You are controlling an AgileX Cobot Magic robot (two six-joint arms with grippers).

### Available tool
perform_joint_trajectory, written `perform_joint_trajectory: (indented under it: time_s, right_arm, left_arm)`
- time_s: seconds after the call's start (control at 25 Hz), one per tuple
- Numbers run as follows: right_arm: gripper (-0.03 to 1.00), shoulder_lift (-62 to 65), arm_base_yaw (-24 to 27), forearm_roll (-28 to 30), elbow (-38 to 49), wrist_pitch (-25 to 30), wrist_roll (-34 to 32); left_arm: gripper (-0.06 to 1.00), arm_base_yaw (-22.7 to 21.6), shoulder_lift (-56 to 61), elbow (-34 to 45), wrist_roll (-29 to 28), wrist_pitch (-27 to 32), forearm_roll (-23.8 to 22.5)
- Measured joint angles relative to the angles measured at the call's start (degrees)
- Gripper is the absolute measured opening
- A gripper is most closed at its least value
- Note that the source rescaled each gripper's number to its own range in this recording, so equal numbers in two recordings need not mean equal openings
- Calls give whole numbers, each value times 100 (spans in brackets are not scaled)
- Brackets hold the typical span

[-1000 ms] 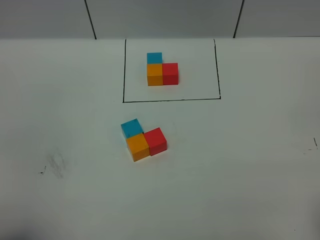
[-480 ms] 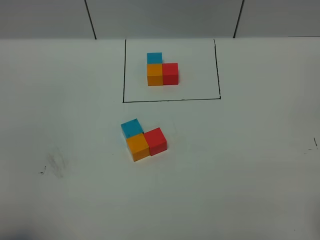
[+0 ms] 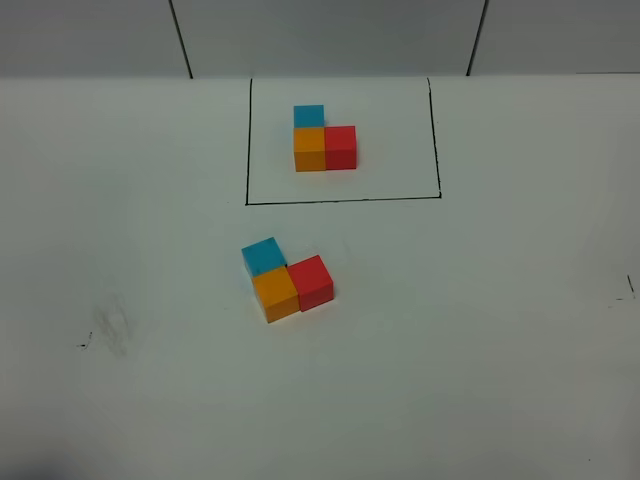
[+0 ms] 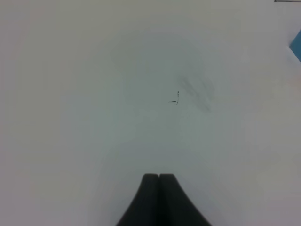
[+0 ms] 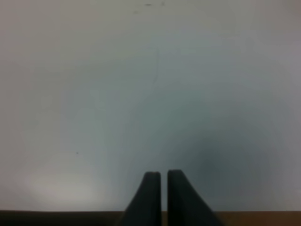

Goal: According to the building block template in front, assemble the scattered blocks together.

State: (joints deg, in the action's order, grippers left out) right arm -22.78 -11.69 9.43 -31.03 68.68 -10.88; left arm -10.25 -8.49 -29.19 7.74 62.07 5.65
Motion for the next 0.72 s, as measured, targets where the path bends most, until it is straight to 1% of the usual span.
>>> perform_joint_trajectory:
  time_s: [0.04, 0.2, 0.24, 0.32, 0.44, 0.56, 0.72]
  right_arm:
    - [0, 2, 0, 37, 0, -86, -42]
    - [0, 7, 0, 258, 0, -1067, -80]
    - [0, 7, 5, 278, -1, -1150, -80]
    - [0, 7, 96, 256, 27, -1070, -80]
    - [0, 7, 447, 67, 179, -745, -49]
    - [0, 28, 713, -145, 184, -722, 7]
    - [0, 280, 933, -171, 184, -722, 31]
  left_arm:
    - [0, 0, 0, 0, 0, 0, 0]
    - [0, 0, 0, 0, 0, 0, 0]
    - [0, 0, 0, 0, 0, 0, 0]
    - [0, 0, 0, 0, 0, 0, 0]
    - [0, 0, 0, 0, 0, 0, 0]
    - [0, 0, 0, 0, 0, 0, 0]
    - [0, 0, 0, 0, 0, 0, 0]
